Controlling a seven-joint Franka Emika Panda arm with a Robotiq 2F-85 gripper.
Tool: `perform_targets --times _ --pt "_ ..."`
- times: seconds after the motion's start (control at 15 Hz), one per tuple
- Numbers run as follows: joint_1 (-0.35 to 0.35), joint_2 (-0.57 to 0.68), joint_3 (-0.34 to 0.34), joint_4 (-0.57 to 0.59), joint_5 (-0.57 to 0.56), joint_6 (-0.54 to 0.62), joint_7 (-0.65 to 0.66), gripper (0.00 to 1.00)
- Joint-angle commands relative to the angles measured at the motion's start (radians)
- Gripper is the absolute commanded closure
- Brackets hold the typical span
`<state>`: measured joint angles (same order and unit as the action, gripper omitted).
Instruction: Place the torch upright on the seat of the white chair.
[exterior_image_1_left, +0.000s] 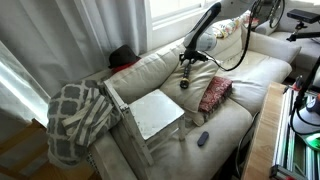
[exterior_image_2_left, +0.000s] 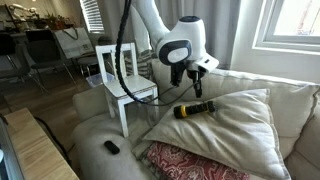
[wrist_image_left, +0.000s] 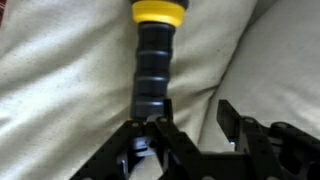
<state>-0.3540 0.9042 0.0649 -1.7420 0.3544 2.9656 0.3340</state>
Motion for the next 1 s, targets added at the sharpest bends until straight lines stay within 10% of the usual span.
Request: perform_targets --times 0.0,0.07,0.13,0.4,0.93 --pt "-0.102 -0.103 0.146 -0.137 0.055 0.079 -0.170 0.74" --pt "-0.101 -0.109 0.148 -0.141 0.059 0.074 -0.172 0.74" --pt "-0.072 -0.112 0.116 -0.148 0.061 0.092 -0.151 0.24" --pt "0.128 -0.017 -0.140 -0.104 0.036 0.244 -0.021 0.02" --pt "0.217 0.147 -0.221 -0.010 0.027 0.122 0.041 0.00"
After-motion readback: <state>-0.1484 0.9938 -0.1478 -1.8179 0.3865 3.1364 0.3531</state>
